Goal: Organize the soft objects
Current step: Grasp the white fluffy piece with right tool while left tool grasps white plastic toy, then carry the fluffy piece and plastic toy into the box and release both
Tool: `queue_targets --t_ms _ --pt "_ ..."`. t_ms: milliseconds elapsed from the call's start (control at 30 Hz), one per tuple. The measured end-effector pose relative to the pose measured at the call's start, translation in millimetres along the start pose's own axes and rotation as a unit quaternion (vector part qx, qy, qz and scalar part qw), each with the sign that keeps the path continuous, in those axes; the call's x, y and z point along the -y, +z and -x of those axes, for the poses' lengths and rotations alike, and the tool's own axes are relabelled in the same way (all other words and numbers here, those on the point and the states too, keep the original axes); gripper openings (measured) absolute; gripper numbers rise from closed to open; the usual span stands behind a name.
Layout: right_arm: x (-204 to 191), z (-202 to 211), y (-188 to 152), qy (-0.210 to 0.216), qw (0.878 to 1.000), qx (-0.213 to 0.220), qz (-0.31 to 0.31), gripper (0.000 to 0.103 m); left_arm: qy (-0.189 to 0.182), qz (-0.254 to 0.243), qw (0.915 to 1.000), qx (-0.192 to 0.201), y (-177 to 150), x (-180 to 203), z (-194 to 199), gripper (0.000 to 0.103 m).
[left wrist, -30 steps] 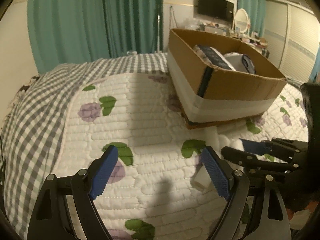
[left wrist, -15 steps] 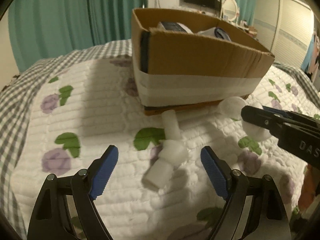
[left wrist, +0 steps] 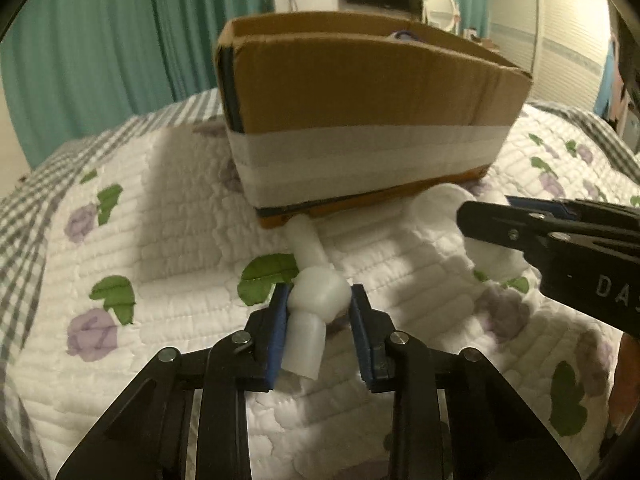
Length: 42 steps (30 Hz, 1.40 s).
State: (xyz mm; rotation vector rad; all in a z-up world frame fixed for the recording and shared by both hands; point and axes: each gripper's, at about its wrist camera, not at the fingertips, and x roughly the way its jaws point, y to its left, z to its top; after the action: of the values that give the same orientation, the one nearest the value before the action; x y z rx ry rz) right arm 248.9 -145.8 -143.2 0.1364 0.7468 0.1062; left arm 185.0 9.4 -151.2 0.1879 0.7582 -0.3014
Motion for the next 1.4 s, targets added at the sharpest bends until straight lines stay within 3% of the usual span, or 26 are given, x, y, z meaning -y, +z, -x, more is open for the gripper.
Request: queue_targets --t_ms 567,1033,1233,1400 --pt "2 59 0 -0.001 0.999 0.036 -0.004 0.032 -0.001 0.023 0.9992 0.032 -2 3 56 0.029" --pt "-3 149 -20 0.028 0.996 0.086 -0.017 0.032 -0.012 0.037 0.9970 0.066 2 21 147 0.029" --pt "6 185 -11 0.047 0.990 0.126 -0.033 0.032 -0.003 -0.002 0.9961 0.088 27 34 166 0.029" --pt "13 197 15 0.041 0.987 0.153 -0.019 0.032 -0.015 -0.012 0.9938 0.109 64 43 166 0.029"
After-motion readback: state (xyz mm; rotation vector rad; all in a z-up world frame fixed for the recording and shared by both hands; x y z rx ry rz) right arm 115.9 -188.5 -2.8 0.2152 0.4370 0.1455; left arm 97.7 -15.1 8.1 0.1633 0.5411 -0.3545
